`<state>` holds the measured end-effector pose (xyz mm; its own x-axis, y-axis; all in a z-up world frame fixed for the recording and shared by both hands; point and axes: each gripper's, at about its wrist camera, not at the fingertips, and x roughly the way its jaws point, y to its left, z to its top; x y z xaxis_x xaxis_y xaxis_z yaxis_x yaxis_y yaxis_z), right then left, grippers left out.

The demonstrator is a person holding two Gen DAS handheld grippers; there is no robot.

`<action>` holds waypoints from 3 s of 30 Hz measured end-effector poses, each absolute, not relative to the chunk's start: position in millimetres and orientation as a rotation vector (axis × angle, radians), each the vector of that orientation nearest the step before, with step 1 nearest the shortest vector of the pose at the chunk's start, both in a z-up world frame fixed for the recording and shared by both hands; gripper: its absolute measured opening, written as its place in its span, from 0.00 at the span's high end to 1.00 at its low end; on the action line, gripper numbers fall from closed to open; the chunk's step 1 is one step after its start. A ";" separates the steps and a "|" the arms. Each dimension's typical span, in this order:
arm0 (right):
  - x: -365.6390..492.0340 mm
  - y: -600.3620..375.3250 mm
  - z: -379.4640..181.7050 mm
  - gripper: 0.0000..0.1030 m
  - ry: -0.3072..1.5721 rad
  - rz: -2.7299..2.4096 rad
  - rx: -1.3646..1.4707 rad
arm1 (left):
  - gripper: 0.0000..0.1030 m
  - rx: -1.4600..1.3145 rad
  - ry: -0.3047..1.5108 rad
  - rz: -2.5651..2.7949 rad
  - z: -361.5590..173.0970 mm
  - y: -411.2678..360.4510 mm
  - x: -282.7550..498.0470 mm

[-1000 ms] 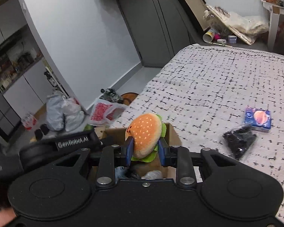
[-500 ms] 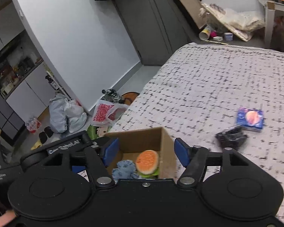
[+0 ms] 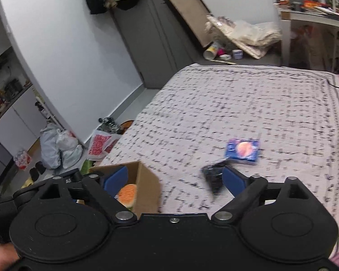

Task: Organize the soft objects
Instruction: 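Open both grippers to drop the mesh bag and burger plush into the box, then grasp the dark plastic bag with the left gripper while the right grasps the blue tissue pack, then carry the dark plastic bag and tissue pack over the box with both grippers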

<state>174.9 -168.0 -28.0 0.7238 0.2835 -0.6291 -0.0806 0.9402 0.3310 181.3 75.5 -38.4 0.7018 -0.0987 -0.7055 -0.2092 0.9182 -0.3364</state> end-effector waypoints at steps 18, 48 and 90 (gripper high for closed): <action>195.1 -233.1 -51.9 0.06 0.792 0.154 0.326 | 0.13 -0.272 0.807 -0.027 -42.9 24.7 172.0; 275.6 -304.4 -170.0 0.32 0.788 0.245 0.632 | 0.19 -0.276 0.710 -0.113 -98.6 -56.1 227.7; 278.8 -306.4 -185.8 0.82 0.830 0.253 0.562 | 0.77 -0.324 0.818 -0.169 -137.7 -63.8 239.4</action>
<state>278.8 -306.4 -185.8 0.6562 0.4234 -0.6247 0.0028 0.8264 0.5631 239.4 -63.8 -137.7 0.6736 -0.2713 -0.6875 0.0235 0.9376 -0.3469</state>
